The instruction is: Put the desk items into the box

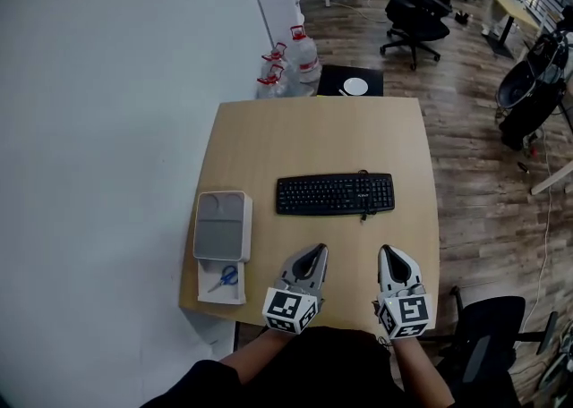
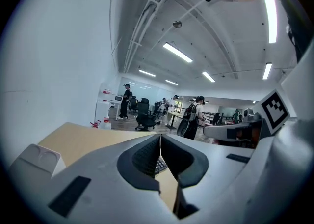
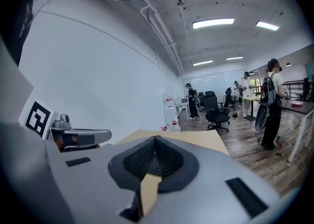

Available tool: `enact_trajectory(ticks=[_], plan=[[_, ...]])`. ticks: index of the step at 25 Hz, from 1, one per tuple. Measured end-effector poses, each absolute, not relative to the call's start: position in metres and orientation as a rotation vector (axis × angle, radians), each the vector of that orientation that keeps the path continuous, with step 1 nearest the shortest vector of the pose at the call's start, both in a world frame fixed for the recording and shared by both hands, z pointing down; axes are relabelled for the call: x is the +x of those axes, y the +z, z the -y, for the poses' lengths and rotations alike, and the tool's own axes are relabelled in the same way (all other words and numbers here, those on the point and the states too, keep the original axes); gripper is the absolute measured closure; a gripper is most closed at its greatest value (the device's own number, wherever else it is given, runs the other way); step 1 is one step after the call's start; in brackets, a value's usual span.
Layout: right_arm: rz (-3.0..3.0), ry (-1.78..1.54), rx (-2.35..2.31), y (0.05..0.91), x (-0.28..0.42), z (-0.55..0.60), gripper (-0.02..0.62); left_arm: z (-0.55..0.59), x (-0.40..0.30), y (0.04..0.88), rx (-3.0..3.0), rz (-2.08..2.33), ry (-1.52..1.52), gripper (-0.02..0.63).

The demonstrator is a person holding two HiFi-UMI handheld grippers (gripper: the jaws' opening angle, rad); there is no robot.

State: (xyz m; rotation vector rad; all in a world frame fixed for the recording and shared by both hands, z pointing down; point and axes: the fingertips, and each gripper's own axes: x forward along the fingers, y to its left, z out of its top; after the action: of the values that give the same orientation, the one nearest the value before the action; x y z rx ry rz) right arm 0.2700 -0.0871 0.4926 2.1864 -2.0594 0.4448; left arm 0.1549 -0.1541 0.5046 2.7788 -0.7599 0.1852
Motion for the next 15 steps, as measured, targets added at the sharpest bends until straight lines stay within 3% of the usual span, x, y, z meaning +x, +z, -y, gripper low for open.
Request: enact_trajectory(ticks=[15], plan=[[1.984,0.39,2.242,0.482,0.243,0.119,0.536,0.203,0.116,0.48,2.825,0.812,0.122,0.588]])
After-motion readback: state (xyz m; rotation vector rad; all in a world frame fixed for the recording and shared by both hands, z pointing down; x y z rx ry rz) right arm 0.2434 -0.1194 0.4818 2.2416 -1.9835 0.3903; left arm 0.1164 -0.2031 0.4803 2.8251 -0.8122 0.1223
